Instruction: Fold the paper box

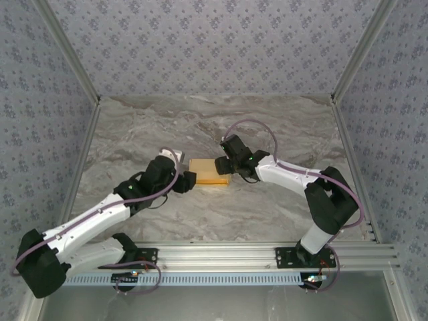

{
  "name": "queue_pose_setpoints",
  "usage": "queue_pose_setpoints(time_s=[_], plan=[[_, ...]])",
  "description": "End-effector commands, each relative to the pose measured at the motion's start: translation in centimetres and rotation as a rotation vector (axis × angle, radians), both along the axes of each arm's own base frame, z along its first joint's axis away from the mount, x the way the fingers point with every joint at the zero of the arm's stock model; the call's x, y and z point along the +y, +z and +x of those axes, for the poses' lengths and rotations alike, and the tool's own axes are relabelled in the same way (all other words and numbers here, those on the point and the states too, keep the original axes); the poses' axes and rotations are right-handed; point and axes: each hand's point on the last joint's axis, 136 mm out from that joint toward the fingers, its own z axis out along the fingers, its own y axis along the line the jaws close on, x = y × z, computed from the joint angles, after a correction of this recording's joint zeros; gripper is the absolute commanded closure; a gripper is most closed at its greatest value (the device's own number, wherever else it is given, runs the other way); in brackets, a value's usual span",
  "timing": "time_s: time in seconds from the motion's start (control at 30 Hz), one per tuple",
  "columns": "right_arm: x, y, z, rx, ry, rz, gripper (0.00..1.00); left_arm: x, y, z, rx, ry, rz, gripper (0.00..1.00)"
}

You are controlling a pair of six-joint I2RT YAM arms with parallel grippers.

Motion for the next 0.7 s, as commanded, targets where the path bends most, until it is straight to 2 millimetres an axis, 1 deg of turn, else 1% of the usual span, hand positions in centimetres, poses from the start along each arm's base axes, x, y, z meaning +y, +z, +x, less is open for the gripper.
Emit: queue_pose_setpoints(time_s=[0.0,0.1,0.23,0.33,0.5,0.57,0.67], plan=[[-0.5,0.2,-0.3,-0.023,0.010,-0.029,0.33,0.2,0.4,1.8,0.041,0.005,-0.049,0.30],[-0.5,0.3,-0.3,-0.027,0.012,-0.032,0.33,0.6,-0.9,3.9,0.101,0.033,-0.068,0.30],[-0.7,0.3,-0.3,-0.030,0.012,-0.045,0.33,-0.4,-3.4,5.1,0.179,0.010,-0.056,0.31],[-0.8,0.2,-0.2,-0.034,0.014,-0.054,0.33,-1.1,-5.4,5.4,0.232,-0.009,-0.042,0.31],[-1.0,-0.9,-0.3,-0.026,0.027,-0.086,0.33,-0.5,-8.8,5.3,0.284,0.010,0.017,0.31],[-1.1,-1.6,-0.5,-0.022,0.040,-0.100,0.33,-0.3,-9.8,5.0,0.297,0.011,0.021,0.31],[-1.1,-2.6,-0.8,-0.005,0.062,-0.112,0.33,-0.6,-10.6,4.8,0.305,0.012,-0.008,0.32]])
